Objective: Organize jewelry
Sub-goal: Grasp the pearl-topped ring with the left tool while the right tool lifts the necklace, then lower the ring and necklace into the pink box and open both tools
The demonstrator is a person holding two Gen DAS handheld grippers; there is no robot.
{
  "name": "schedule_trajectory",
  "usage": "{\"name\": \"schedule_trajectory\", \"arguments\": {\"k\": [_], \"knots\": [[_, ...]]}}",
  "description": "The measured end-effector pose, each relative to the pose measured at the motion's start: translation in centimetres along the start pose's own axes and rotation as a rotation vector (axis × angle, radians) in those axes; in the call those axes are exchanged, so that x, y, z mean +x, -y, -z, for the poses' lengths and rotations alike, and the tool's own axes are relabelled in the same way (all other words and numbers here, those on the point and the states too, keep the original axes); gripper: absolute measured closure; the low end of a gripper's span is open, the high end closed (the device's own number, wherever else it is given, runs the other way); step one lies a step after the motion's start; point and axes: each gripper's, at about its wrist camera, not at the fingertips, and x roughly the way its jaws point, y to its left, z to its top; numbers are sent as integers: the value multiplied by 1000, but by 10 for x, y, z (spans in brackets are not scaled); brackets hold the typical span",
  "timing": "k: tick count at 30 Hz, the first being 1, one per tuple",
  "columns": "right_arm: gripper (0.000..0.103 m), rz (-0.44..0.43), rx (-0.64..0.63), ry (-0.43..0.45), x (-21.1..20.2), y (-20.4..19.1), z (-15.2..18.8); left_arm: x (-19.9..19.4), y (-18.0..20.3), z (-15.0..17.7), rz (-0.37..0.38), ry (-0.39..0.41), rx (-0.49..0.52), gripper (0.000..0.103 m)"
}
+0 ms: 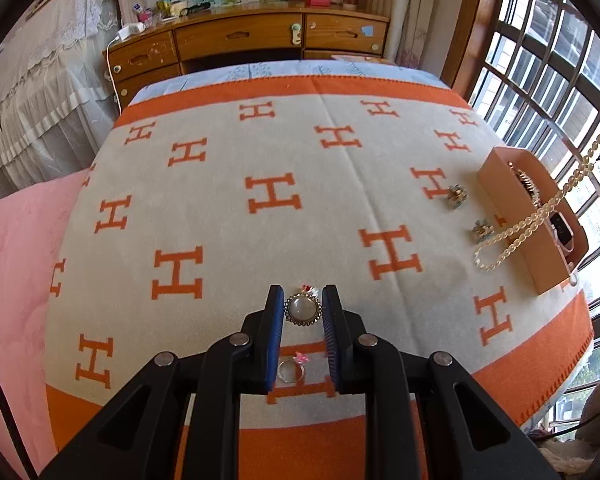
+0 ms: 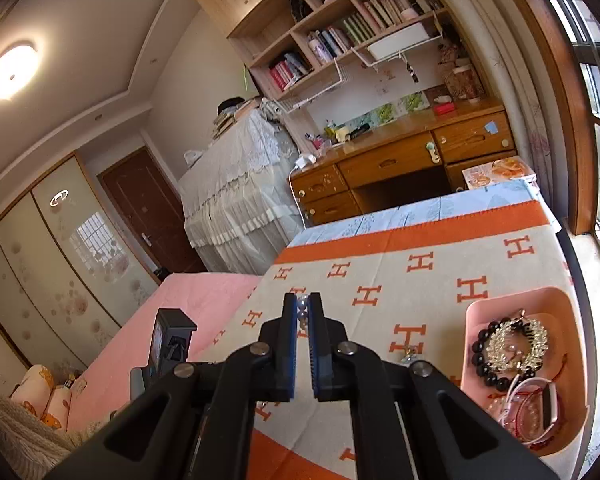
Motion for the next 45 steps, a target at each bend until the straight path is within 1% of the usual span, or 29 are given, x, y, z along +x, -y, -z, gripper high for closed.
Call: {"name": "schedule_trajectory", "arguments": {"k": [6, 9, 11, 16, 22, 27, 30, 33, 35, 37, 40, 45], "knots": [[98, 74, 8, 137, -52, 5, -21, -34, 36, -28, 31, 96, 70, 86], [98, 111, 15, 174, -71, 11, -22, -43, 59, -43, 68, 121, 110, 86], [98, 129, 31, 182, -78, 19, -21, -45, 77, -51, 90, 129, 140, 86], [98, 157, 92, 156, -81, 41, -14, -42, 122, -69, 149, 131, 211, 86], [98, 157, 133, 115, -74, 56, -4, -37, 164, -89, 206, 135, 264, 86], [98, 178, 186, 71, -59, 75, 8, -30, 188, -99, 220, 134, 288, 86], [97, 177, 243, 24, -45, 90, 15, -23, 195, -103, 227, 121, 286, 86], [97, 221, 289, -20, -35, 102, 23, -15, 201, -105, 230, 109, 289, 86], [97, 226, 318, -46, -31, 109, 26, -9, 206, -107, 234, 97, 293, 86], [95, 223, 340, -49, -33, 114, 30, -4, 210, -108, 243, 83, 296, 86], [94, 247, 343, -29, -38, 117, 34, 5, 218, -109, 262, 61, 297, 86], [94, 269, 387, -11, -46, 128, 42, 26, 233, -107, 308, -7, 294, 86]]}}
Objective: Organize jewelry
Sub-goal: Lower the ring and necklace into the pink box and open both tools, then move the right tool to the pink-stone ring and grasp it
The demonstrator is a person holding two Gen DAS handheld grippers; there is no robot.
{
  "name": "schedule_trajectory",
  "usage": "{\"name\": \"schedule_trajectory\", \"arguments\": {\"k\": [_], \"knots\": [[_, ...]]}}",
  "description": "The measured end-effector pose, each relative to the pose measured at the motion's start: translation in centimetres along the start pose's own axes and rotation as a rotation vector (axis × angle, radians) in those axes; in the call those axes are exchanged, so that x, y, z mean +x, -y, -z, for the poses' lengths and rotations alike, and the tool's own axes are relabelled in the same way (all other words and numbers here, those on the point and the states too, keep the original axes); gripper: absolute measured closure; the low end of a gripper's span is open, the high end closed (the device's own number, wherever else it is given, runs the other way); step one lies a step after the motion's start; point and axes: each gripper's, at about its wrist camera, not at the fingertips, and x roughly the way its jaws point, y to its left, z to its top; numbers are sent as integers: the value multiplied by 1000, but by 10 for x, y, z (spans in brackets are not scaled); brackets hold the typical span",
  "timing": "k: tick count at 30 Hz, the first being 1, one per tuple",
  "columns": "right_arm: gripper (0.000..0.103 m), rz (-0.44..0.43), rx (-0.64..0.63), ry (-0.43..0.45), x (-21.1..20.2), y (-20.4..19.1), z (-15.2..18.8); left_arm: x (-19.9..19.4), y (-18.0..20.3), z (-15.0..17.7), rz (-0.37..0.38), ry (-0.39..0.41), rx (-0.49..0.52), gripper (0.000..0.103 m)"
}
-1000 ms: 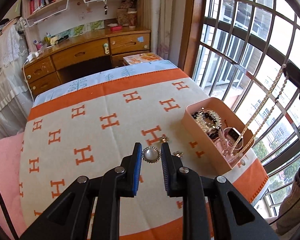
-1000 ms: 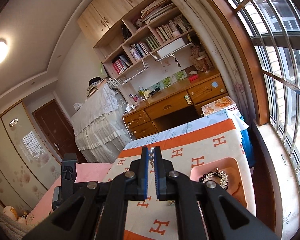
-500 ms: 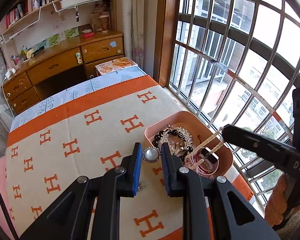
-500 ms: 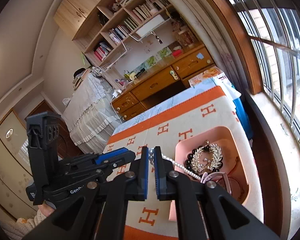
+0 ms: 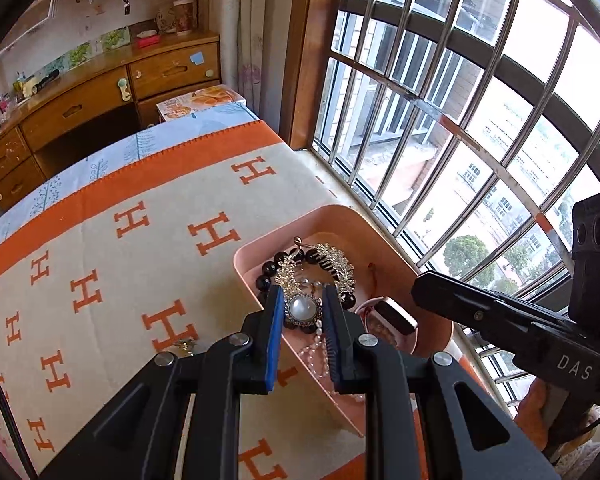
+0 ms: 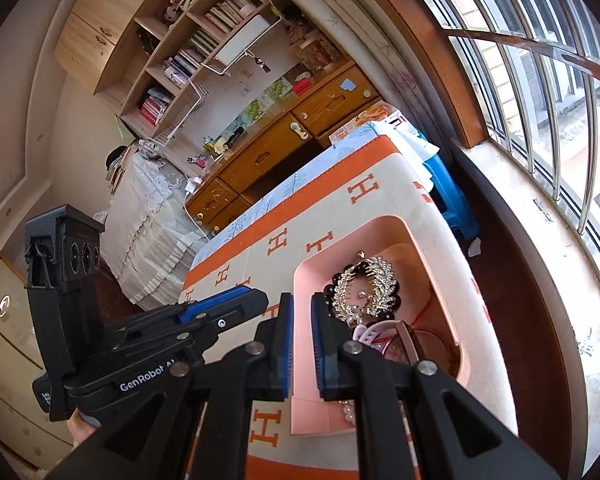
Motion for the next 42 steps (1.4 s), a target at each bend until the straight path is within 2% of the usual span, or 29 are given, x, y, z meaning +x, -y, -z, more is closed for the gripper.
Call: {"name": "schedule_trajectory", "arguments": {"k": [2, 7, 11, 17, 25, 38, 42], "knots": [[94, 5, 15, -2, 0, 3, -1, 10, 3, 1, 21, -30, -9, 86], [94, 23, 26, -6, -2, 8, 2, 26, 6, 5, 16, -89, -19, 84], [94, 25, 14, -2, -3, 6, 3, 25, 7, 10, 5, -89, -12, 77], [94, 24, -4, -2, -2, 0, 5, 15, 1, 17, -10, -82, -26, 75], [94, 38, -51, -17, 1, -15, 12, -8, -21, 38, -26, -58, -73, 75], [94, 29, -173, -72, 14, -59, 35, -80, -80, 82, -126, 48, -205, 74], [94, 21, -203, -86, 18, -73, 41, -105, -103, 94, -163, 89, -258, 71]]}}
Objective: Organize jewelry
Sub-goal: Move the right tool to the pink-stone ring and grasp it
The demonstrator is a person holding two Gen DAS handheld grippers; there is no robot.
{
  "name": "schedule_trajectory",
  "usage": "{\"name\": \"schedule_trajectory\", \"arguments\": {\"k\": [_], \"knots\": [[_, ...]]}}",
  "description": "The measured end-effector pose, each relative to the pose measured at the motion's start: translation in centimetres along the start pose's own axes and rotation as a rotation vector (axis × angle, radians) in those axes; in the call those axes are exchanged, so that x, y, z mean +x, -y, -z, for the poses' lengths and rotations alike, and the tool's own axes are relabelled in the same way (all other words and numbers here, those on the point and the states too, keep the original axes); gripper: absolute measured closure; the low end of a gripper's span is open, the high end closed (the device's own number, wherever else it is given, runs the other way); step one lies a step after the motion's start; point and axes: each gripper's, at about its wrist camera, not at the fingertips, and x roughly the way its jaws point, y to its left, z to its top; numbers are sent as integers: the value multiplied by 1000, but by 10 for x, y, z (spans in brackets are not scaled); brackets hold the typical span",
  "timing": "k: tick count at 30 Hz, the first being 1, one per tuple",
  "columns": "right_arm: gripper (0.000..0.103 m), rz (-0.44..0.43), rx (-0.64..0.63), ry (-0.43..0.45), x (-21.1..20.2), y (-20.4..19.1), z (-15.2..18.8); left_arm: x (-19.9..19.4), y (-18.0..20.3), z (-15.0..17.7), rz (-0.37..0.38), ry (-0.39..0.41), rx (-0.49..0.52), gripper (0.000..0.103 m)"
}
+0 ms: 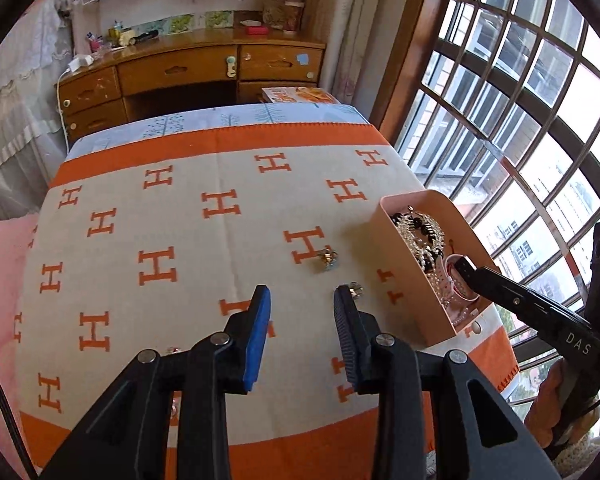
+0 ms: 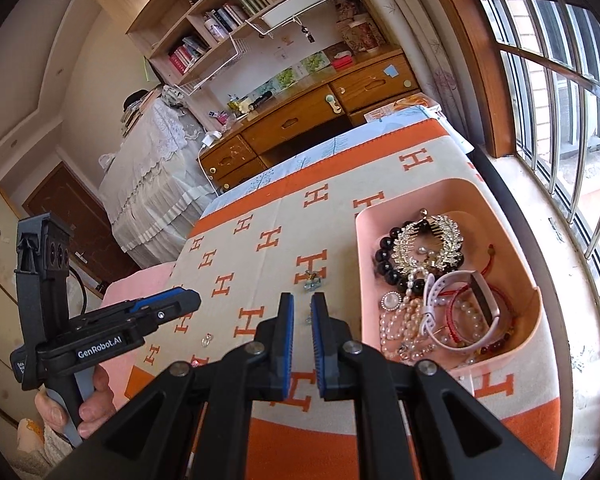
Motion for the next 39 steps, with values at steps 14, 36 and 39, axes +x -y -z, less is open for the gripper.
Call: {"name": "schedule_trajectory", "arguments": {"k": [14, 36, 39], "knots": [[94, -8, -112, -60, 23, -47, 11, -34, -93, 32, -119, 54, -174, 70], [94, -79, -259, -317, 123, -113, 63, 26, -100, 105, -51, -88, 173, 70], [94, -71, -266, -325, 125, -115, 66, 33, -102, 107, -13, -110, 236, 70]]}}
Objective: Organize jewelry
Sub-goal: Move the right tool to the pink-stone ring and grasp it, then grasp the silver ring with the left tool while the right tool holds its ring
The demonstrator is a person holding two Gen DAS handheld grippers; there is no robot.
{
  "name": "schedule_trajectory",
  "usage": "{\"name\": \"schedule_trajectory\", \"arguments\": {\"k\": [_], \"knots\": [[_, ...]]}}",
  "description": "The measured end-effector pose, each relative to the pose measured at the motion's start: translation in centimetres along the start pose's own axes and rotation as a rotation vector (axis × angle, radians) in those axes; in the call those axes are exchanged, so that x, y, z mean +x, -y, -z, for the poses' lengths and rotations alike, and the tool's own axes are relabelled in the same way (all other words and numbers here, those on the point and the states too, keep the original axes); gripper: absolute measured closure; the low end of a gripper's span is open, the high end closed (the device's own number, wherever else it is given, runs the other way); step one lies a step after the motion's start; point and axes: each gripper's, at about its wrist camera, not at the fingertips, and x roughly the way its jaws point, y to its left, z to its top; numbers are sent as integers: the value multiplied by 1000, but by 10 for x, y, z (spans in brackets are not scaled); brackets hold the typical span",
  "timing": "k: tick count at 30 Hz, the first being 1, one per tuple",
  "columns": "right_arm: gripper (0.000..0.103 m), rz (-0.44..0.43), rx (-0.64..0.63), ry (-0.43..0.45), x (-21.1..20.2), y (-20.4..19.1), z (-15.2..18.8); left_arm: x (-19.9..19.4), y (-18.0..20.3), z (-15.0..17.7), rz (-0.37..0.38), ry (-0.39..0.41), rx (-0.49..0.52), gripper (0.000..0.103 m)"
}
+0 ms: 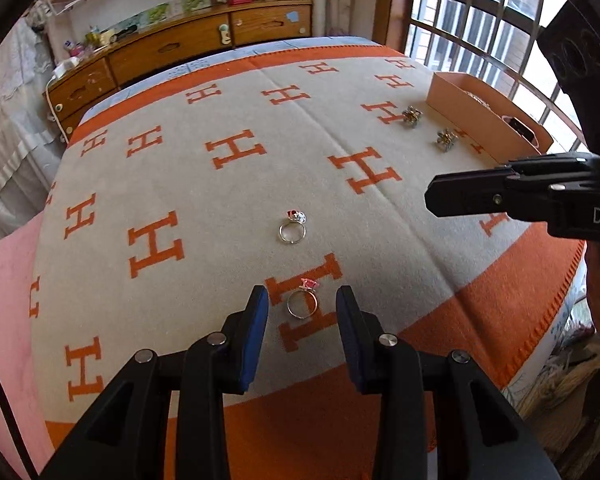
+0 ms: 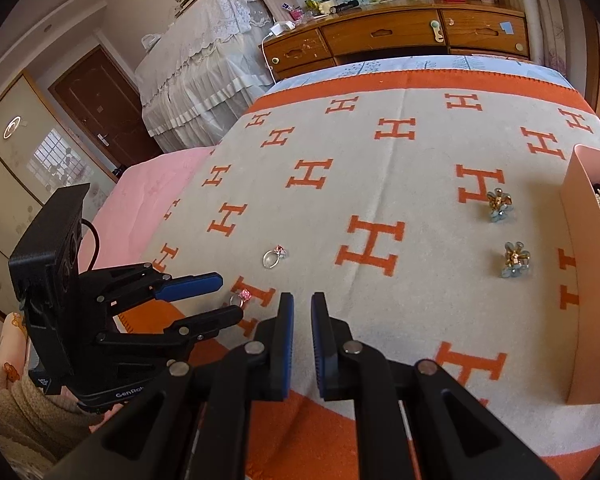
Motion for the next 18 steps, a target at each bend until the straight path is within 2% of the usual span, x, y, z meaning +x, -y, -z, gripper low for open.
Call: {"name": "schedule_trajectory", "arguments": {"k": [5, 13, 16, 17, 18], "knots": [[94, 7, 10, -10, 7, 1, -2, 6, -2, 1, 47, 5, 91, 70], [94, 19, 11, -31, 19, -4, -1, 8, -7, 0, 92, 30, 176, 70], [94, 26, 9, -36, 22, -7, -1, 7, -6, 1, 107, 38, 186, 78], [94, 29, 9, -37, 23, -7, -2, 6, -6, 2, 107, 42, 183, 86], [94, 32, 10, -39, 24, -8, -2, 6, -7, 2, 106, 45, 177, 89]]}}
